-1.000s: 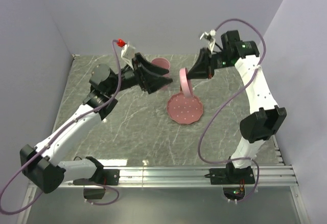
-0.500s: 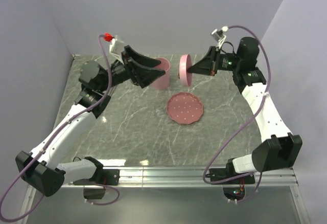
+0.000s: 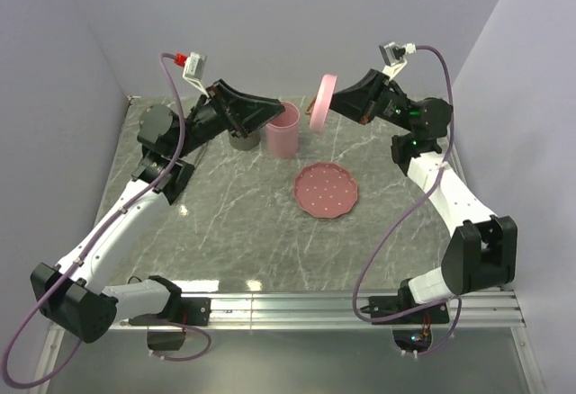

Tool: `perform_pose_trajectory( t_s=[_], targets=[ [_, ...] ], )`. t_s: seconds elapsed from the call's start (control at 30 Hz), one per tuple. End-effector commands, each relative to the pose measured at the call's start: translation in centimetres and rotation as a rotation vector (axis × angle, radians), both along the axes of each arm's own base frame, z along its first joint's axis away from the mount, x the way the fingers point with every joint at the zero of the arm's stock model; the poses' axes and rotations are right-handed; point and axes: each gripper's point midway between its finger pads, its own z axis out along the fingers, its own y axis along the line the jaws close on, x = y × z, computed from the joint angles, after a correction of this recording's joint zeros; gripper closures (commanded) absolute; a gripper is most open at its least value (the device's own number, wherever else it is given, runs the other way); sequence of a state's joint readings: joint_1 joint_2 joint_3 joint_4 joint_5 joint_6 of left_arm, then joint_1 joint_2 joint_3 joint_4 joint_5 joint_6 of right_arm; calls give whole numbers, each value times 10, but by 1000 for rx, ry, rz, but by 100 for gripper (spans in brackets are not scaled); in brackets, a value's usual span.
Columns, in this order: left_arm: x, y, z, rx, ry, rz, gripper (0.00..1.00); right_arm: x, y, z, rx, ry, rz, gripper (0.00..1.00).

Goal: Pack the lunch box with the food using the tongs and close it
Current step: Pass the lid of the lunch box from the right arm to the left

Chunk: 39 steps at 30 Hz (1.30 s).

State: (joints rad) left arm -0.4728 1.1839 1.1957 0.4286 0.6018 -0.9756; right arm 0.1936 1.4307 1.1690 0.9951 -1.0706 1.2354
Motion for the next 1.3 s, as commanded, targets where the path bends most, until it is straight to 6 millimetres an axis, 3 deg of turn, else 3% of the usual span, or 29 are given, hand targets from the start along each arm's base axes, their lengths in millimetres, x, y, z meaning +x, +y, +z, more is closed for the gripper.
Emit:
perform_pose_trajectory(
  t_s=[0.0, 0.17, 0.3, 0.57, 0.9, 1.03, 1.27],
  targets=[
    [-3, 3, 32, -124, 74, -21, 27, -19, 6, 57, 115, -204, -10, 100],
    [-4, -2, 51, -141, 78, -17, 29, -23, 17, 60, 108, -214, -8, 100],
    [-20, -15, 68, -153, 39, -66, 32, -17, 22, 60, 102, -200, -26, 100],
    [-33, -35, 50, -111, 64, -123, 35, -14, 22, 56, 98, -171, -38, 100],
    [-23, -25, 45, -106, 69, -77, 39, -34, 16, 66, 132, -192, -15, 100],
    [-19, -27, 36, -92, 105, -73, 42, -35, 15, 68, 135, -204, -23, 100],
    [-28, -35, 40, -99, 81, -119, 46, -30, 17, 66, 111, -211, -53, 100]
  ],
)
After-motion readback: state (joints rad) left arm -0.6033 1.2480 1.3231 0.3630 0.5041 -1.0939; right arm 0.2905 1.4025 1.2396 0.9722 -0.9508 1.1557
